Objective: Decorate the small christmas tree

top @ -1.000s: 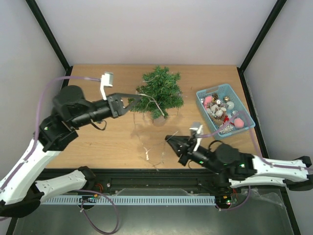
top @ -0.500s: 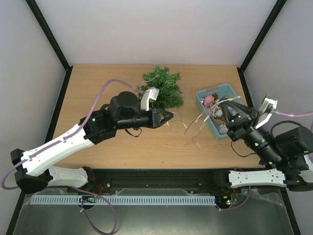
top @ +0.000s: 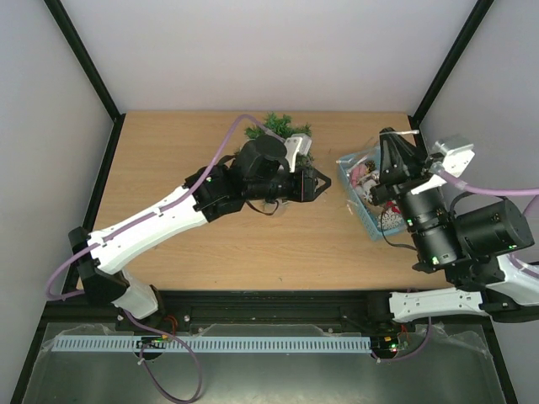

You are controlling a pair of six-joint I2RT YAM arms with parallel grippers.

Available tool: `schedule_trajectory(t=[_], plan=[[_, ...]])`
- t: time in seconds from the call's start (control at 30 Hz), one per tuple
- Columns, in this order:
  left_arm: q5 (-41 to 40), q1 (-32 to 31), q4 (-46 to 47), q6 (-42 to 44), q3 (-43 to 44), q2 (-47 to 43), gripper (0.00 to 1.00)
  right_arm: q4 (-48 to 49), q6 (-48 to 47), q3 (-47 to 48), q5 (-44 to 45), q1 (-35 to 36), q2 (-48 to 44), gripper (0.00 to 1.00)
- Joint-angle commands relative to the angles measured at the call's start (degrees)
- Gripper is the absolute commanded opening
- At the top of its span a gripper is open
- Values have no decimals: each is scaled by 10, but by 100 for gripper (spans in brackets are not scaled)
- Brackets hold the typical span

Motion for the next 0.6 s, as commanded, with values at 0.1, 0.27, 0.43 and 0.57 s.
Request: schedule_trajectory(t=[0.1, 0.27, 0.43, 0.57], plan=[[-28, -1, -58, 46, 65, -4, 52, 211, -243, 68, 29, 3, 32, 1], [-25, -1, -93, 71, 106, 5, 58, 206, -270, 115, 1, 3, 64, 1], [-26, -2, -136, 100, 146, 17, 58, 204, -309, 157, -19, 3, 111, 1], [-33, -3, -176, 137, 195, 30, 58, 204, -321, 168, -42, 3, 122, 1]])
